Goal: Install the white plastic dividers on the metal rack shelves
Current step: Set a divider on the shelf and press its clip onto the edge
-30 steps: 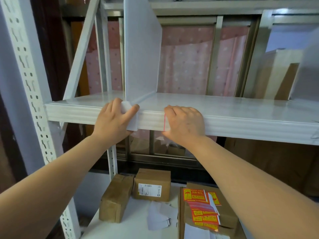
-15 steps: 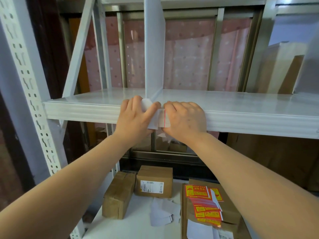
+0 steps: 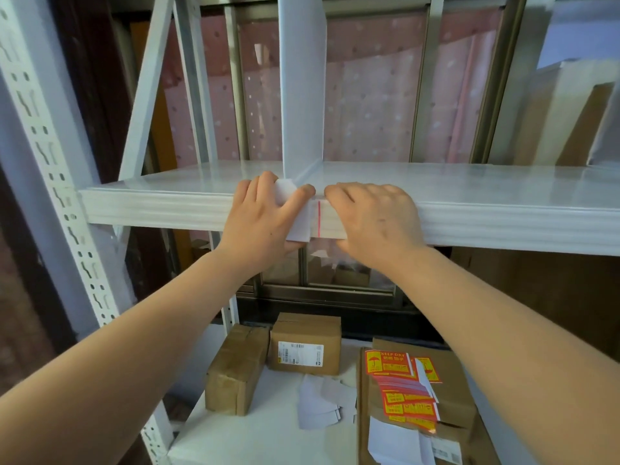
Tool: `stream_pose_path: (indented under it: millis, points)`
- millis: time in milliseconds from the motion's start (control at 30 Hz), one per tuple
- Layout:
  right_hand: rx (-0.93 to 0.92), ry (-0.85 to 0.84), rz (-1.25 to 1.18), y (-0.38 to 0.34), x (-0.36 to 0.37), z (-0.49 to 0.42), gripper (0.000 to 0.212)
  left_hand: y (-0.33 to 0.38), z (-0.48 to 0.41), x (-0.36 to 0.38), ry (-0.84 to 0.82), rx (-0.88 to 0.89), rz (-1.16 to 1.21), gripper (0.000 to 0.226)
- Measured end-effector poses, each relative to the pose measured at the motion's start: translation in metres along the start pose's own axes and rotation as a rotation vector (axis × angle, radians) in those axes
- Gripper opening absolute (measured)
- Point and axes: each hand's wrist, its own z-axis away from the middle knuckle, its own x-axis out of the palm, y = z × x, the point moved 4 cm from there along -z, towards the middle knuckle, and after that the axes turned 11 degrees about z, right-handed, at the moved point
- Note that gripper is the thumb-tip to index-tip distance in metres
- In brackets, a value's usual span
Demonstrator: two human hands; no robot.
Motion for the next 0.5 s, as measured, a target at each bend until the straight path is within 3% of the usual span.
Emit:
stream_pose_path:
  millis: [500]
  points:
    - [0.075, 0.135, -0.037, -0.0020, 0.0071, -0.0005, 0.047, 0.0076, -0.0051, 0.0027, 0.093, 0.049, 0.069, 0.062]
